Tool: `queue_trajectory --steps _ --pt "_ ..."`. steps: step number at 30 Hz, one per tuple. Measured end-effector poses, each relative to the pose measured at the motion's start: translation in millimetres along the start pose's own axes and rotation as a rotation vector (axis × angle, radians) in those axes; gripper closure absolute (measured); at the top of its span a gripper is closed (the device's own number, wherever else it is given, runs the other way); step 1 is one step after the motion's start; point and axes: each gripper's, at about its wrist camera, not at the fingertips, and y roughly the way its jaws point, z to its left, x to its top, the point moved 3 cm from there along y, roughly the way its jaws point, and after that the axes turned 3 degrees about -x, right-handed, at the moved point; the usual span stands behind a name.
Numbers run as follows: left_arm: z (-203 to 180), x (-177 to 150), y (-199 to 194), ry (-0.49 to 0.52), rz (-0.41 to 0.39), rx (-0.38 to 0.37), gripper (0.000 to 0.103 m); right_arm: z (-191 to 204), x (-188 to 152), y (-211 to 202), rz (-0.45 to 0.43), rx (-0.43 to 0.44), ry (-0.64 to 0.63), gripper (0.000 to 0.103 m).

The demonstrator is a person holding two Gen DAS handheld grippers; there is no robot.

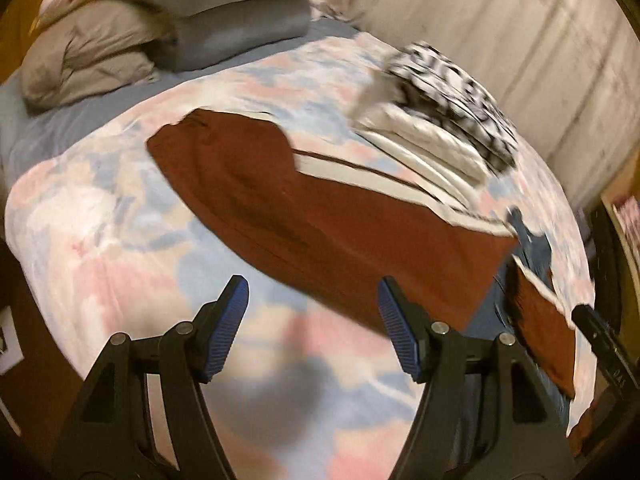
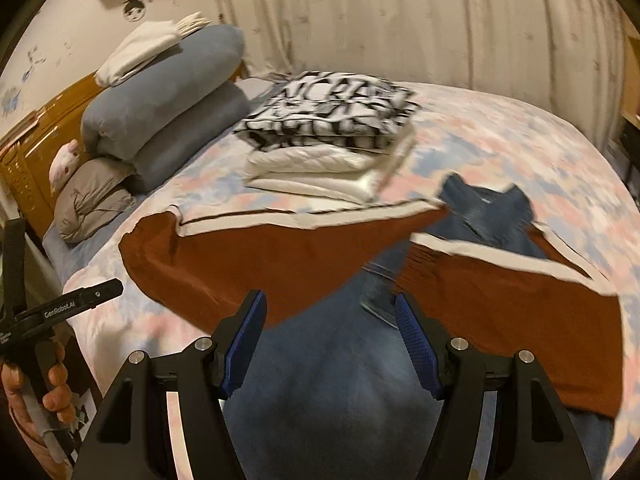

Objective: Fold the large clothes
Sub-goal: 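Grasp the cuff of the other brown sleeve with the left tool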

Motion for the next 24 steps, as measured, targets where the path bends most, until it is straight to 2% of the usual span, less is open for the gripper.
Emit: queue_trajectory --steps 6,12,16,21,22,24 --pt "70.7 34.0 46.4 -0.13 -0.003 -0.029 0.039 60.7 24.2 69.2 0.006 0.049 -0.049 0.036" --pt "131.1 53.7 98.5 -0.252 0.034 -0.028 0.039 108.8 31.3 140.2 0.061 0.074 -0.099 0.038" --pt "149.8 65.1 120.7 -0.289 0.03 -0.074 0.039 124.0 28.3 182.1 0.102 0.077 -0.122 0.04" --pt "153.5 78.8 140.5 -0.292 0.033 -0.09 0.039 129.9 16.5 217.2 0.179 0.084 -0.122 0.042" --pt "152.7 81.0 142.9 -0.291 0.034 -0.089 0.04 132.1 13.6 224.0 0.197 0.083 -0.124 0.042" --pt "150.1 84.8 144.2 -0.271 0.022 -0.055 0.067 135.7 7.9 232.5 0.219 0.087 -0.125 0.042"
